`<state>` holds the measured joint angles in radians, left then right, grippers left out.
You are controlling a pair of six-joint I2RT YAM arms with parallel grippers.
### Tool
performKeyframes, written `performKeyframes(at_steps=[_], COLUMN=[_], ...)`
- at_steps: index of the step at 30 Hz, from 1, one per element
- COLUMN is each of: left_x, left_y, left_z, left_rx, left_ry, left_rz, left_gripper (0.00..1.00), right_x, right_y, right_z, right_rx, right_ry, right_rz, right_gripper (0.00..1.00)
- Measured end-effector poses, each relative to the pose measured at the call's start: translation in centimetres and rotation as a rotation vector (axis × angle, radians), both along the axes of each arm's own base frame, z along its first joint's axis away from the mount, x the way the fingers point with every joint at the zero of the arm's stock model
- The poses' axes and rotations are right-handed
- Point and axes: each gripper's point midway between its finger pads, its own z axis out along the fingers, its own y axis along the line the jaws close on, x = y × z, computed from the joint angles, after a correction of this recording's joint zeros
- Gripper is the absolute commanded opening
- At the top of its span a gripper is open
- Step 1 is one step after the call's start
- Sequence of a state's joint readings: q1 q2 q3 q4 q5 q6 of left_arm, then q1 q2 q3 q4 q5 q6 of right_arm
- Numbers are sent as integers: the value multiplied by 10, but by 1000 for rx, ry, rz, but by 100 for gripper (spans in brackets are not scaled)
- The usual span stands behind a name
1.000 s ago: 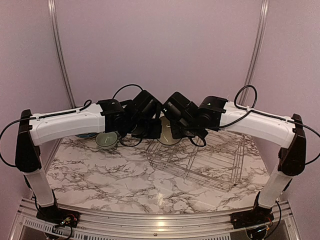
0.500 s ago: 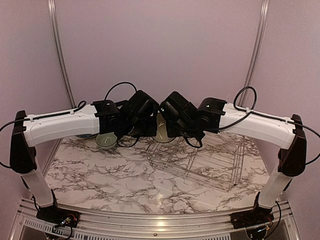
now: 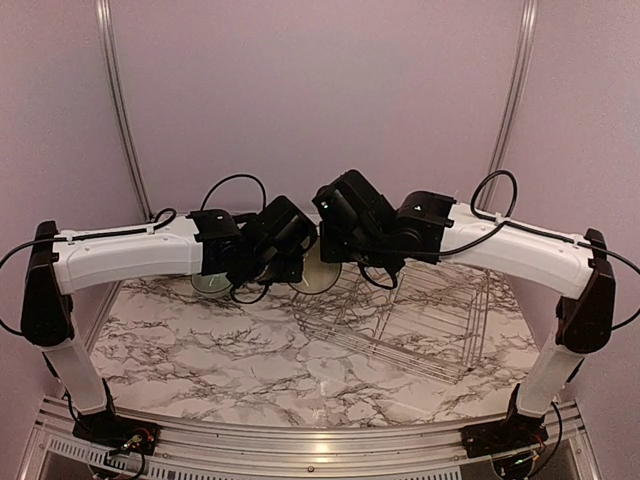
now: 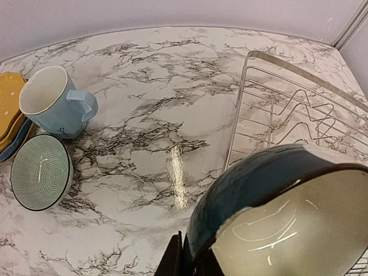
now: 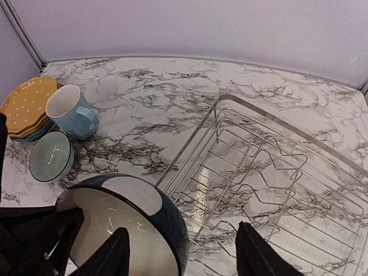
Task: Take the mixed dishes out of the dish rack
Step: Pass from the right arm to the left, then place the bowl in the bowl.
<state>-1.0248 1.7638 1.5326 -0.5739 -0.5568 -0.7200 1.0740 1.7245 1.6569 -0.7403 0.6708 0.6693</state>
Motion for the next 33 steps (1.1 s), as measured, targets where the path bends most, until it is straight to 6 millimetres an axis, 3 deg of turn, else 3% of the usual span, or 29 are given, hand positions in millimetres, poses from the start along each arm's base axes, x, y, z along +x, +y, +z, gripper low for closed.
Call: performKeyframes(at_steps=[3, 7, 14, 19, 22, 25, 33], left_x=[-1, 2, 14, 26, 34, 41, 50], left_y=[3, 11, 53, 96, 125, 154, 211], left_z=[-5, -12, -12, 8, 13, 6, -27], left_rx=[14, 19, -1, -46, -59, -44, -6], left_ry=[5, 15, 45, 25, 18, 37, 133], left_rz=[2, 17, 88, 172, 232, 295, 408], left_gripper=[0, 0, 0, 0, 0, 0, 0], right_x=[-2, -11, -18, -9, -11, -14, -22], right_y=[7, 7, -36, -84, -101, -112, -134], right_z=[5, 28, 81, 71, 64, 69, 84], right_rx=[28, 96, 228, 223, 208, 213, 226], right_ry=[3, -20, -105, -112, -109, -124, -168], right_rz=[36, 96, 101, 26, 0, -15, -52], right_gripper=[83, 91, 95, 97, 98, 98, 99])
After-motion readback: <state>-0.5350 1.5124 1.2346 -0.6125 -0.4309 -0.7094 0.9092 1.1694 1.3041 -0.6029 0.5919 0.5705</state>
